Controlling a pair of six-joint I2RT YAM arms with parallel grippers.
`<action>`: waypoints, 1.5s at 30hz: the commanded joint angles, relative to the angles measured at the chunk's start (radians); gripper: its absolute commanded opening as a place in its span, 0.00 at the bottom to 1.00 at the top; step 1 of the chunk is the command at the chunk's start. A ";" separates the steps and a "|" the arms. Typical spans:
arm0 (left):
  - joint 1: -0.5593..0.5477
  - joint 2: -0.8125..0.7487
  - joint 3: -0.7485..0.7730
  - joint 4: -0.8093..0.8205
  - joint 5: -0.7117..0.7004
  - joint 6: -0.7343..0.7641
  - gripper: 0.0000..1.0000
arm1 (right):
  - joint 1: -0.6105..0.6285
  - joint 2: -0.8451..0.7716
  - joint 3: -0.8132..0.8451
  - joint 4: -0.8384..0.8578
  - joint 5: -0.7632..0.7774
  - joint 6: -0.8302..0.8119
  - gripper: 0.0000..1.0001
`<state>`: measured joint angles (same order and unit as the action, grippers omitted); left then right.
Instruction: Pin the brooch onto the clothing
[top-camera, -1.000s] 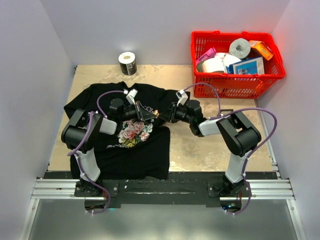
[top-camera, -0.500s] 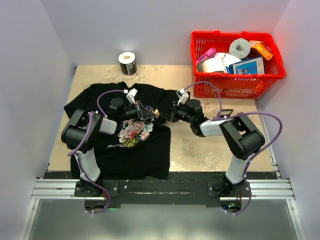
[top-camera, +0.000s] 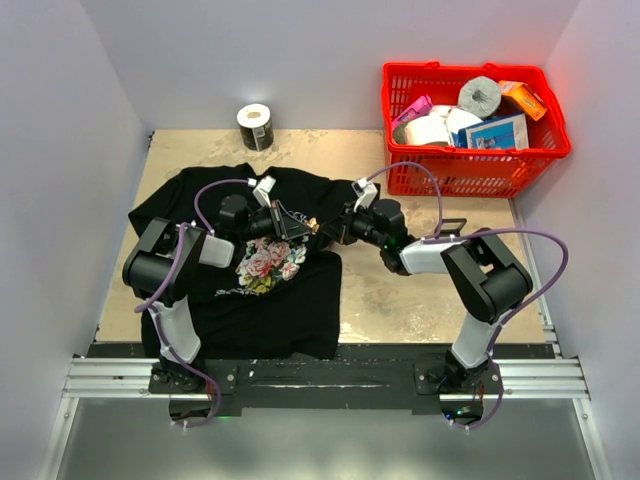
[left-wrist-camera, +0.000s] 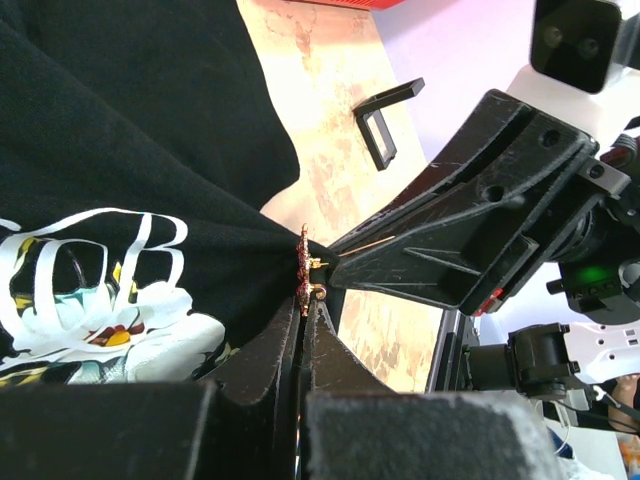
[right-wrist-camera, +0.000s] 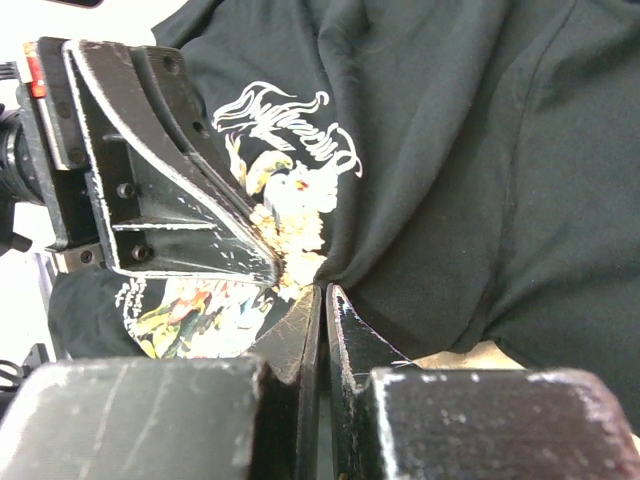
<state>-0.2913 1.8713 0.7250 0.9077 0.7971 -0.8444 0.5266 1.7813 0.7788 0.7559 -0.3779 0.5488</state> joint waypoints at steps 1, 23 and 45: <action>-0.017 -0.020 0.036 0.005 0.036 0.021 0.00 | 0.019 -0.066 -0.001 0.059 0.047 -0.046 0.03; -0.028 0.003 0.088 -0.085 0.086 0.068 0.00 | 0.070 -0.026 0.045 0.034 0.048 -0.076 0.02; -0.028 0.121 0.287 -0.384 0.301 0.255 0.00 | 0.007 0.039 0.115 -0.102 -0.110 -0.127 0.11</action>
<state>-0.2951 1.9911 0.9401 0.6304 0.9771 -0.6983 0.5392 1.8061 0.8341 0.6407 -0.4026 0.4671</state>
